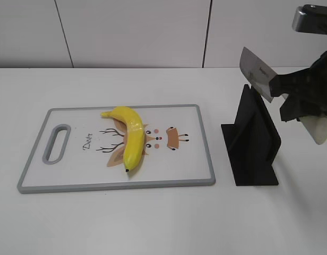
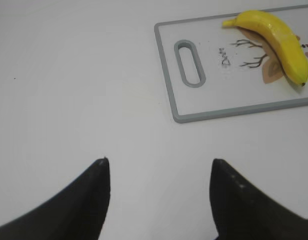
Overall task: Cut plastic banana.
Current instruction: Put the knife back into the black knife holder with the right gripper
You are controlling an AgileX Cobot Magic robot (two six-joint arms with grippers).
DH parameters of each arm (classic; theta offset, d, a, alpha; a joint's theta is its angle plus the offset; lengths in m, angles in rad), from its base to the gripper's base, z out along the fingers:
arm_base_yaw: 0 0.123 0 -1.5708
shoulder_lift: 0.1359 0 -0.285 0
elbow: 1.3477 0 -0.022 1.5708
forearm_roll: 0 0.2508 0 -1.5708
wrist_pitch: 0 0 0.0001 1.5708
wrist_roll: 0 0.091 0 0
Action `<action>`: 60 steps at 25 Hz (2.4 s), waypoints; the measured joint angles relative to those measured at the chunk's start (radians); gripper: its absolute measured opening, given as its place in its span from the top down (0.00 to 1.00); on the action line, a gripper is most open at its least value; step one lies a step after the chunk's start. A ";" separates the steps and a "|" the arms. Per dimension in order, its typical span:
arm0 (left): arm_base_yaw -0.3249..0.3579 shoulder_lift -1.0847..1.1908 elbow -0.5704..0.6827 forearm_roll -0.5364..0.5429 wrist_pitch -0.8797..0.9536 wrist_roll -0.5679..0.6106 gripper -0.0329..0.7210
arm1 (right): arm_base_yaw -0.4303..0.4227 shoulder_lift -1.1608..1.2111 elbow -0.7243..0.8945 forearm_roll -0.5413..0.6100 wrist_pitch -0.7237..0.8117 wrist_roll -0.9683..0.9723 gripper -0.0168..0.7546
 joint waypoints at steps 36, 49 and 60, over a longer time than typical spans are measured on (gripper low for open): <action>0.000 -0.138 0.000 0.006 0.007 0.000 0.19 | -0.001 0.107 0.000 0.007 0.024 0.025 0.76; 0.000 -0.138 0.000 0.007 0.007 0.000 0.19 | -0.001 0.104 0.000 0.010 0.024 -0.013 0.14; 0.000 -0.138 0.000 0.010 0.007 0.000 0.19 | -0.001 -0.223 0.032 0.093 0.006 -0.348 0.15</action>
